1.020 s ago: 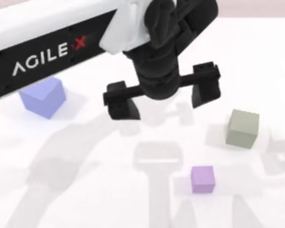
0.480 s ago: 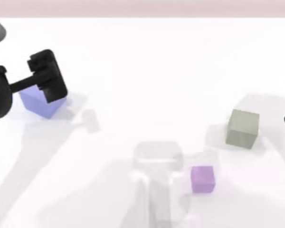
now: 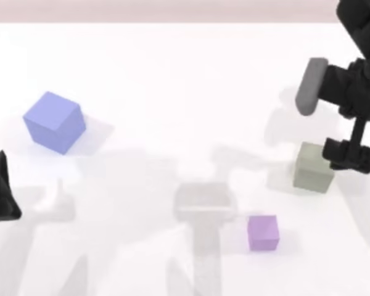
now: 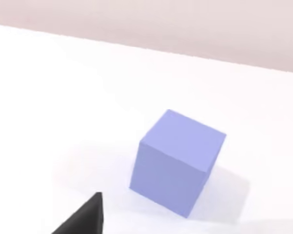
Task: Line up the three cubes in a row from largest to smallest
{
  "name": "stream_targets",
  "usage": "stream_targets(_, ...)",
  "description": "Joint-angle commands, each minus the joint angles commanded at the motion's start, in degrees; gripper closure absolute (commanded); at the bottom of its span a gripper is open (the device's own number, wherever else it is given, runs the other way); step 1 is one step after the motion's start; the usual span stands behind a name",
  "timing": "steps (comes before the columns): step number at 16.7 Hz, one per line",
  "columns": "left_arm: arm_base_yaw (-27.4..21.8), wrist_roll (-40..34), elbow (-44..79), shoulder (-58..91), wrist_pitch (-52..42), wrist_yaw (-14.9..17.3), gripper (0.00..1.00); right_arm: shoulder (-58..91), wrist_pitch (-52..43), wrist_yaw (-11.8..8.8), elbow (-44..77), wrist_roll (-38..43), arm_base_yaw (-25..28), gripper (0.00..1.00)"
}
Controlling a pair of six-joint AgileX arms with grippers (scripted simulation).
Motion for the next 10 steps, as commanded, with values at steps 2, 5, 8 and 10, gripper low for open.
stream_targets(2,2.7,4.6,-5.6,-6.5,4.7,0.4,0.0,5.9,-3.2,0.0,5.0,-2.9,1.0,0.0)
stream_targets(5,5.2,9.4,-10.9,-13.3,9.6,0.8,0.0,11.4,-6.2,0.0,9.9,-5.7,2.0,0.0)
stream_targets(8,5.8,10.7,-12.3,-15.1,10.9,0.9,0.0,12.7,-7.0,0.0,11.3,-6.4,2.2,0.0)
stream_targets(10,5.8,10.7,-12.3,-15.1,10.9,0.9,0.0,12.7,-7.0,0.0,11.3,-6.4,2.2,0.0)
